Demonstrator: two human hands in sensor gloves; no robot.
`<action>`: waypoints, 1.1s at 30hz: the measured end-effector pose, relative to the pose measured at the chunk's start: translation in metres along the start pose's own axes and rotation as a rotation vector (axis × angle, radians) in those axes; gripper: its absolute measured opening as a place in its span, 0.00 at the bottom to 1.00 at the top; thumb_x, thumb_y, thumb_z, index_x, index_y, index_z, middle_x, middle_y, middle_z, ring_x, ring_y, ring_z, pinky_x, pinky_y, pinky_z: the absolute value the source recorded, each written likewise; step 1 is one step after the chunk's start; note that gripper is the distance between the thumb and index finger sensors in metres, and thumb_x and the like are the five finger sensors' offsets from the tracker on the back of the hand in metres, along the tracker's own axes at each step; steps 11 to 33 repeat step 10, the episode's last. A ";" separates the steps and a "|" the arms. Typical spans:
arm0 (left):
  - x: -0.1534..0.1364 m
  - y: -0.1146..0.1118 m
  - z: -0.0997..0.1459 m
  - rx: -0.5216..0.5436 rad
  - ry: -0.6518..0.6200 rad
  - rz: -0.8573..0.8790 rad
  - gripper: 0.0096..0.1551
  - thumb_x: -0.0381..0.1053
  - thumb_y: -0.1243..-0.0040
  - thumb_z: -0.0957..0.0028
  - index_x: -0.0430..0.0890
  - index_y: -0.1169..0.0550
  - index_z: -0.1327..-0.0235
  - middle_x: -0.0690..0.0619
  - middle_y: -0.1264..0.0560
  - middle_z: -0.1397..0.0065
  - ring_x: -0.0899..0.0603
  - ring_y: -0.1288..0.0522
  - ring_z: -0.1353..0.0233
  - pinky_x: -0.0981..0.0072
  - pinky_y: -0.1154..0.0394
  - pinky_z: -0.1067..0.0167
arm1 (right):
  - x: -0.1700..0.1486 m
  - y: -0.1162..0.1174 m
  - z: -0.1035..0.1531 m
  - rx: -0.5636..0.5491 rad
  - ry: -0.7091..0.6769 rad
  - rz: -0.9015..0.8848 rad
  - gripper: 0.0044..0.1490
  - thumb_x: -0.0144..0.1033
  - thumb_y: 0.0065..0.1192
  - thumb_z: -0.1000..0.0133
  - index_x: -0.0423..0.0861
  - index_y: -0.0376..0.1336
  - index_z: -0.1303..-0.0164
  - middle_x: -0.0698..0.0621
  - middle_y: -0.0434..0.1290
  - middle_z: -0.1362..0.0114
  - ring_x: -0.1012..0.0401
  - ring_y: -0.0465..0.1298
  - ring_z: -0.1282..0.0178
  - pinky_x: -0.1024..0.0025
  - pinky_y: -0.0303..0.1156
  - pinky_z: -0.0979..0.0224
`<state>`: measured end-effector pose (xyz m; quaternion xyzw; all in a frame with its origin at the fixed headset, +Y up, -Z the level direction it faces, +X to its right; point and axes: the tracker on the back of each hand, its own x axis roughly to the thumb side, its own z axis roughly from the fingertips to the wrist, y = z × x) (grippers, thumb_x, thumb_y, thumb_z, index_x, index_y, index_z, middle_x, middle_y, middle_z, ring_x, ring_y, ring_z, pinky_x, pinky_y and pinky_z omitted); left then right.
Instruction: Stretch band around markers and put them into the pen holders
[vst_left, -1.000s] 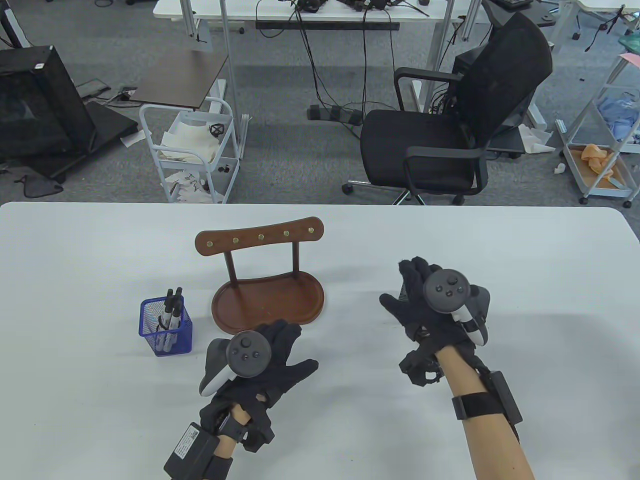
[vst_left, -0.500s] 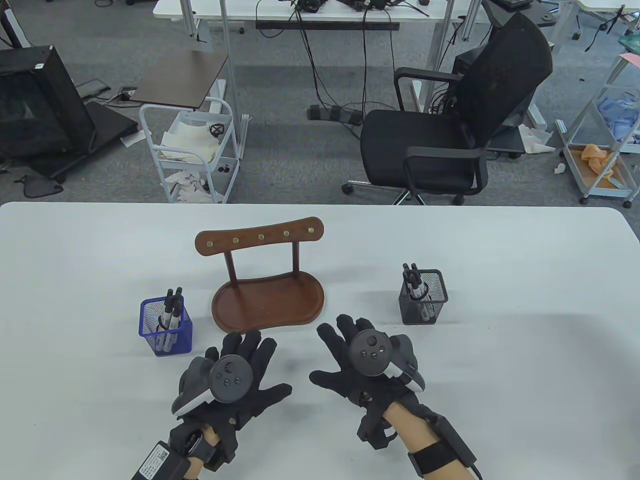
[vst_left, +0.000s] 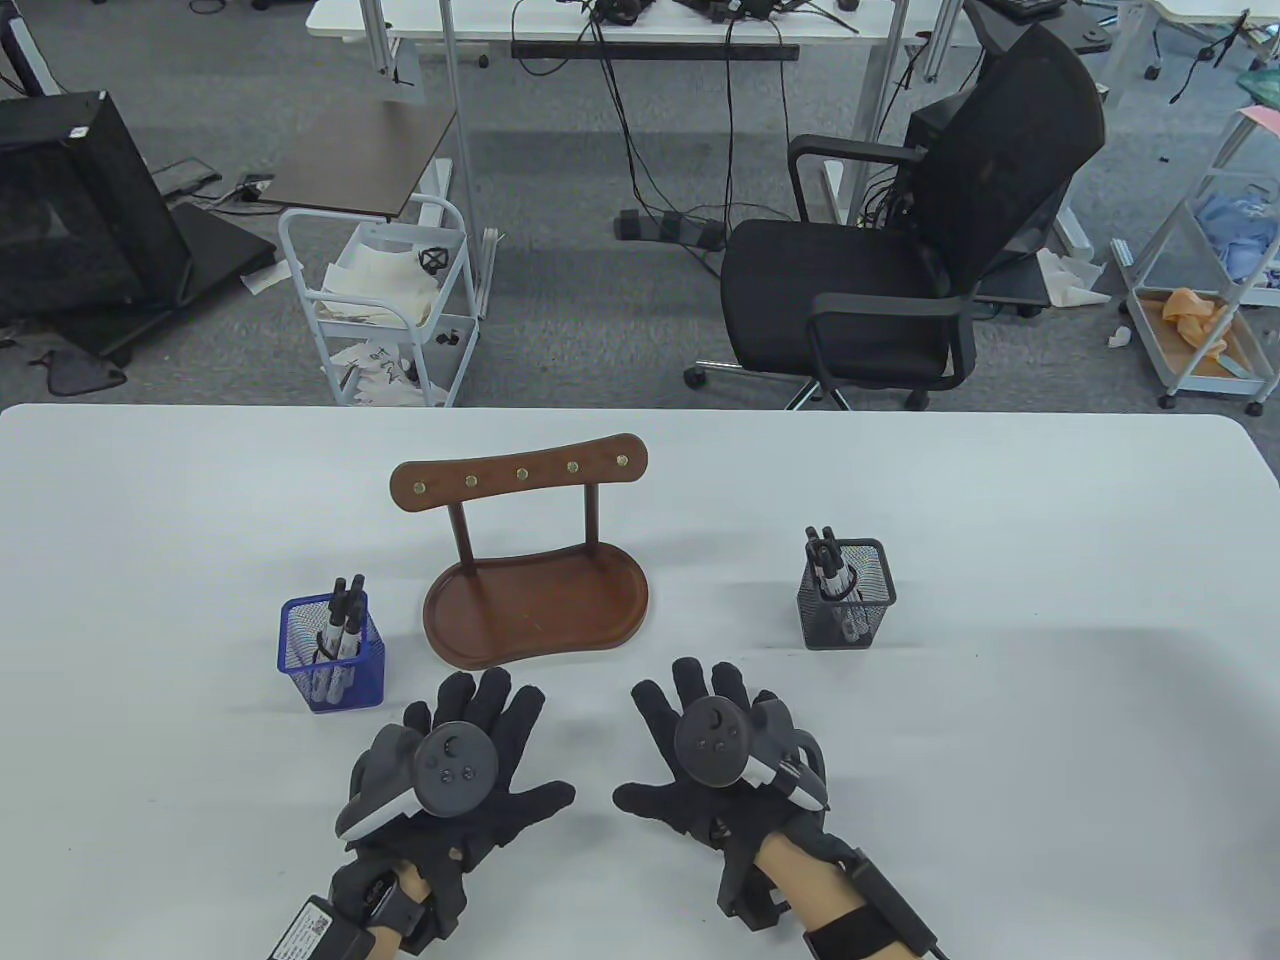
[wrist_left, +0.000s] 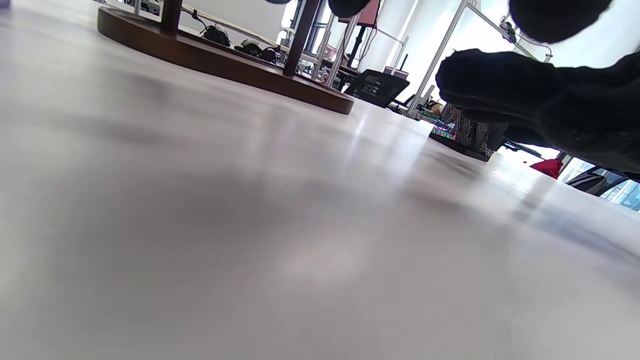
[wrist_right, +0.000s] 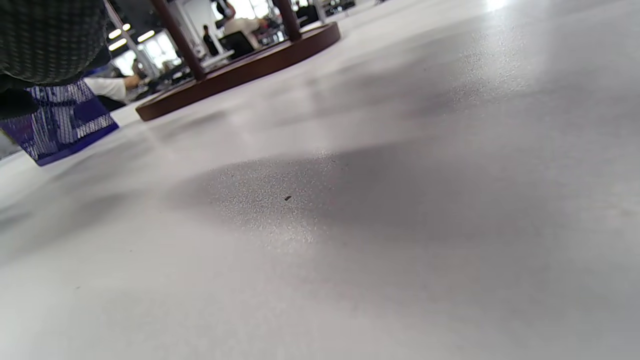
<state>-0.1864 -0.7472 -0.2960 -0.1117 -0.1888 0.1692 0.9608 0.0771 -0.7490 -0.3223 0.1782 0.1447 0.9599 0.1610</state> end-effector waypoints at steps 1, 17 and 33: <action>-0.001 0.000 -0.001 0.000 0.000 0.001 0.60 0.82 0.54 0.44 0.49 0.53 0.08 0.34 0.60 0.04 0.20 0.67 0.12 0.13 0.64 0.29 | 0.000 0.000 0.000 0.002 0.000 0.001 0.63 0.73 0.62 0.51 0.60 0.37 0.14 0.44 0.29 0.06 0.36 0.27 0.12 0.22 0.30 0.24; -0.002 -0.002 -0.004 -0.001 0.007 0.002 0.60 0.81 0.54 0.44 0.48 0.52 0.08 0.34 0.59 0.04 0.19 0.66 0.12 0.13 0.63 0.29 | 0.001 -0.001 0.001 -0.019 -0.010 0.017 0.62 0.71 0.62 0.50 0.59 0.38 0.14 0.43 0.30 0.06 0.36 0.28 0.12 0.23 0.30 0.24; -0.002 -0.002 -0.004 -0.001 0.007 0.002 0.60 0.81 0.54 0.44 0.48 0.52 0.08 0.34 0.59 0.04 0.19 0.66 0.12 0.13 0.63 0.29 | 0.001 -0.001 0.001 -0.019 -0.010 0.017 0.62 0.71 0.62 0.50 0.59 0.38 0.14 0.43 0.30 0.06 0.36 0.28 0.12 0.23 0.30 0.24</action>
